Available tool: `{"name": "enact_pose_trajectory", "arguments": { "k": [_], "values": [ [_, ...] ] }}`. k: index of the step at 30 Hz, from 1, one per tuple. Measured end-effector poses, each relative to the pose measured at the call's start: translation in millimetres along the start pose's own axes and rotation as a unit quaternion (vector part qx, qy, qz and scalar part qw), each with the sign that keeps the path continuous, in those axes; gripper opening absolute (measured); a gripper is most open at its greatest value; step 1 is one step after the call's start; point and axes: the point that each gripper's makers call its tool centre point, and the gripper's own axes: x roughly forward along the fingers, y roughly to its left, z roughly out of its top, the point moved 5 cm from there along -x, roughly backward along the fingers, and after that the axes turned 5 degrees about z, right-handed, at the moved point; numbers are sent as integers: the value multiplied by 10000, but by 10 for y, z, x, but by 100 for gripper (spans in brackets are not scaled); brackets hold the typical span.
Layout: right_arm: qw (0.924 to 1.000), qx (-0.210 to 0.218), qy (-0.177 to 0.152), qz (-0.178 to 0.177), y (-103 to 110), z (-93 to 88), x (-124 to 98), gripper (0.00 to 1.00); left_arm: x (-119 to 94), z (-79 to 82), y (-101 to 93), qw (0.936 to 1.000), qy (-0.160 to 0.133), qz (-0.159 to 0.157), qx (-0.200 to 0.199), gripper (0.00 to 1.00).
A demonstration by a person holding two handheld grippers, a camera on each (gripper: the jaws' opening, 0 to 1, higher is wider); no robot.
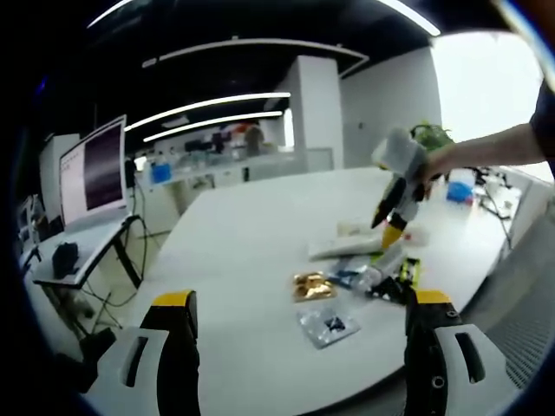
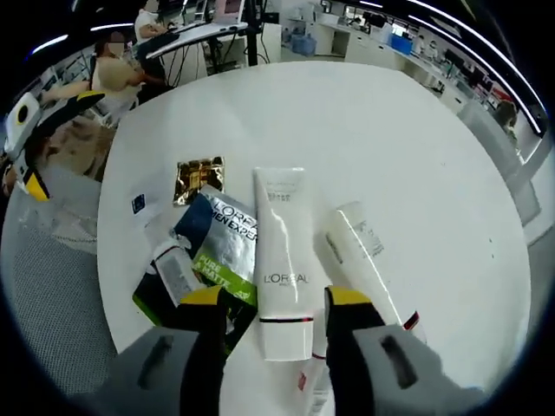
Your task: Arrange the skincare products in the storage area until every visible bottle or jar stands upright without overlapping.
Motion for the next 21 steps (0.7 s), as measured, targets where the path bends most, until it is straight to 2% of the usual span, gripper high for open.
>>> {"name": "enact_pose_trajectory", "arguments": {
  "k": [4,7,16,21],
  "values": [
    [9998,141,-50,106,8,45,70,45,0,0,-8,10000,22,-8,-2,97],
    [9998,73,160,108,-23,25,144,43,0,3,-11,10000,22,-1,-2,97],
    [9993,53,348,145,-88,55,228,40,-2,3,-7,10000,50,39,-9,97],
    [9986,-54,528,81,-124,33,260,32,-3,2,3,10000,61,74,-18,97]
  ]
}}
